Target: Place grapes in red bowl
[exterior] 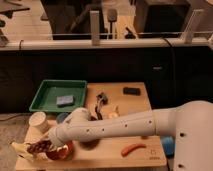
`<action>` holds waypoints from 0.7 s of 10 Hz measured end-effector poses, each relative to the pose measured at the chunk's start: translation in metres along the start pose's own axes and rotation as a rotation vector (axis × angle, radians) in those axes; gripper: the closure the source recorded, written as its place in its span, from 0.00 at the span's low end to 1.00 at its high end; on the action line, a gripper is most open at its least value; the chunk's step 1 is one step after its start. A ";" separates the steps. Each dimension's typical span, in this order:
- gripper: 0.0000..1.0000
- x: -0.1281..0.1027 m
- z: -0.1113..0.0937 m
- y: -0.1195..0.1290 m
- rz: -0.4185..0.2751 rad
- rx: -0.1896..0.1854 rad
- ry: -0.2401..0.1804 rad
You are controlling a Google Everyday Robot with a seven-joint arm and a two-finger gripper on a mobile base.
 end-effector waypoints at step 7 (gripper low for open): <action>0.20 0.001 -0.010 0.012 0.044 -0.014 0.021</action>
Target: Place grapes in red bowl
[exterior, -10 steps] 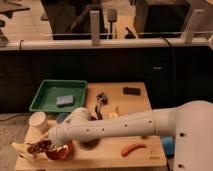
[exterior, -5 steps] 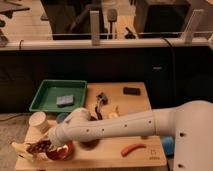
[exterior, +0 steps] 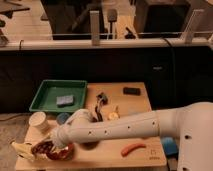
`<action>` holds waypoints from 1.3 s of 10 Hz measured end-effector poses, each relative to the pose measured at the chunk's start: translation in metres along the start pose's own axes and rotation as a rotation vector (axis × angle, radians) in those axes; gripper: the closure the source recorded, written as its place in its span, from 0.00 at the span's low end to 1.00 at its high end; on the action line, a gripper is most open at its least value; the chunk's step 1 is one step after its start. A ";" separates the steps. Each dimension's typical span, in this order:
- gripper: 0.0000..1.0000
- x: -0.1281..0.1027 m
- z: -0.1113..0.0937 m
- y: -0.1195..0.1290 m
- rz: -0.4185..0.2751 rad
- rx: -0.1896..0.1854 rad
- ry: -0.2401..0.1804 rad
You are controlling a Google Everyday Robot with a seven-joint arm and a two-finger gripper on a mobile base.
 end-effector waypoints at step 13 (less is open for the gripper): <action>0.20 0.018 -0.013 -0.013 0.021 -0.023 -0.043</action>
